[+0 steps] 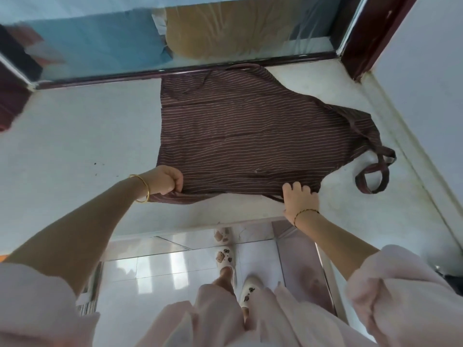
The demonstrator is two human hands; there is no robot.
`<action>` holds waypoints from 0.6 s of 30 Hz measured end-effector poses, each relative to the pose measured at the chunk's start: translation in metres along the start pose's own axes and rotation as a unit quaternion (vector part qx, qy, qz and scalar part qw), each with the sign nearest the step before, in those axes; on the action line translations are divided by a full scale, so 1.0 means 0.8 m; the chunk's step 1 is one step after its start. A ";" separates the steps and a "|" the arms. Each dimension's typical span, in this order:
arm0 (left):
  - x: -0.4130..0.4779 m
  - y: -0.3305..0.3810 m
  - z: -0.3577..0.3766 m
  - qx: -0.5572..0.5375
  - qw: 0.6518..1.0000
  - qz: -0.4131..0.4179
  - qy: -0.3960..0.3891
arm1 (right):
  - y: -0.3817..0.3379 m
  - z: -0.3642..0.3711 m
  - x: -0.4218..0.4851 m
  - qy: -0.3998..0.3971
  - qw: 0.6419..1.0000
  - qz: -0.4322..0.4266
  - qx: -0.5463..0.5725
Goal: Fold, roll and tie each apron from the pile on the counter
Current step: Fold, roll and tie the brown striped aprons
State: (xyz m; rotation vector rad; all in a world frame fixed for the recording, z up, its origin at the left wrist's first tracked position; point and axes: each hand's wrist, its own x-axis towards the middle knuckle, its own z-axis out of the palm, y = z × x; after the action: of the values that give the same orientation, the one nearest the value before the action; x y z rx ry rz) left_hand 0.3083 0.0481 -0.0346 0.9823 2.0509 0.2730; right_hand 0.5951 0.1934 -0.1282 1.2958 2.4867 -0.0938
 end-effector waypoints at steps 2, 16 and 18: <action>-0.003 -0.012 -0.009 0.009 0.999 -0.031 -0.009 | 0.004 -0.003 -0.003 0.002 1.000 -0.010 -0.029; 0.008 0.000 0.011 -0.106 0.987 -0.110 0.057 | 0.011 -0.005 -0.017 0.023 0.989 -0.145 0.019; 0.011 0.002 0.002 -0.077 0.986 -0.039 0.141 | 0.006 0.007 -0.020 0.011 0.993 -0.113 0.011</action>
State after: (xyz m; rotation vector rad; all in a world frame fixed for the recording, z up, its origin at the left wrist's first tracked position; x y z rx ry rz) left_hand 0.3076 0.0553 -0.0402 0.8038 2.2775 0.5472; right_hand 0.6086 0.1827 -0.1278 1.0239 2.6496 -0.1617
